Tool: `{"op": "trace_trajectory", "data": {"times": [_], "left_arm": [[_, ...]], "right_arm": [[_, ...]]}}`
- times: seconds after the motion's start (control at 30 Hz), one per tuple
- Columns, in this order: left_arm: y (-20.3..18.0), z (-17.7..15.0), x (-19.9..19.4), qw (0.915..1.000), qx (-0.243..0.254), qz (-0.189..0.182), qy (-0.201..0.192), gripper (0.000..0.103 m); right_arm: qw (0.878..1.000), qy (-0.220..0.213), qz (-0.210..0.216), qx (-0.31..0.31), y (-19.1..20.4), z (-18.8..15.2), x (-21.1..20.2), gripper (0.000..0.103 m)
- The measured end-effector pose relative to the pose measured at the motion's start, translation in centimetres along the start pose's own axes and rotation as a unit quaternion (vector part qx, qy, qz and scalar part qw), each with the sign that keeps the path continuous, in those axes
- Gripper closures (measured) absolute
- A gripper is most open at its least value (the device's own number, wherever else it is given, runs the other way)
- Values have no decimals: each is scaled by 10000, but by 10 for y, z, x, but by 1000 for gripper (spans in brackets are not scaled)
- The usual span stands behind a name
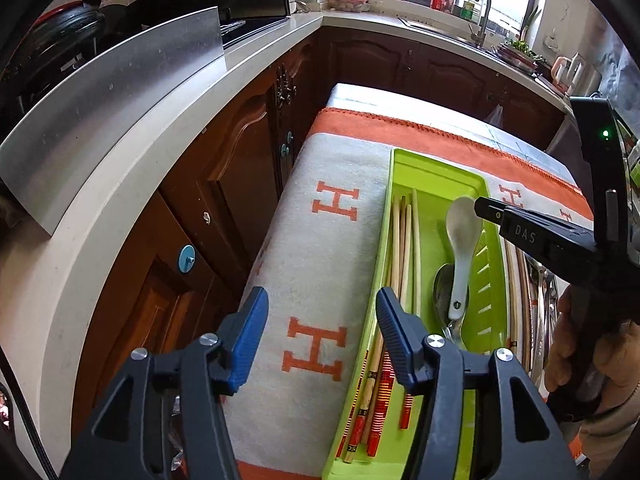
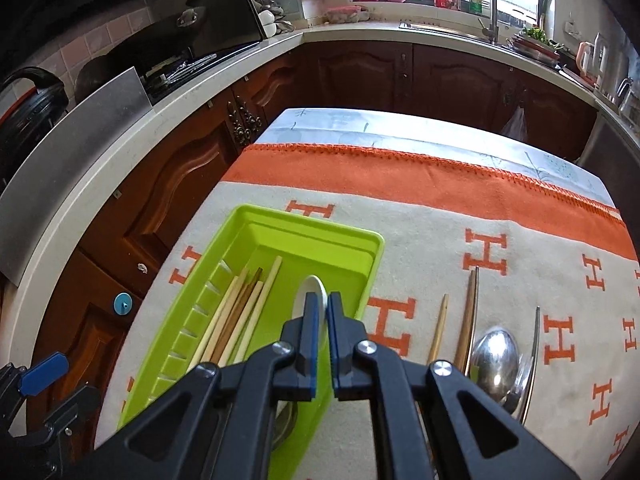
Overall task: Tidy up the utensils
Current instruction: 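Drop the chopstick into the green tray with the left tool while the right tool places the white spoon there, then move both open tools back over the remaining utensils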
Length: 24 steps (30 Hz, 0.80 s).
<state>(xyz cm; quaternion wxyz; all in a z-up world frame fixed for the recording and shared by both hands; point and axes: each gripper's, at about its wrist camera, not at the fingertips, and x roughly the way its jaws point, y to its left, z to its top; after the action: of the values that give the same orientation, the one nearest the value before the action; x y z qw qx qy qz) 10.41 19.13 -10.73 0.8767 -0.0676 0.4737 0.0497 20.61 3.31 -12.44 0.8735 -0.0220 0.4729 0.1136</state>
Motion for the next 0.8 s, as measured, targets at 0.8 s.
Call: {"op": "trace_trajectory", "data": {"times": [0.8], "left_arm": [[-45, -17, -37, 9987, 367, -255, -254, 16]], "right_arm": [[9989, 312, 213, 262, -42, -60, -84, 98]]}}
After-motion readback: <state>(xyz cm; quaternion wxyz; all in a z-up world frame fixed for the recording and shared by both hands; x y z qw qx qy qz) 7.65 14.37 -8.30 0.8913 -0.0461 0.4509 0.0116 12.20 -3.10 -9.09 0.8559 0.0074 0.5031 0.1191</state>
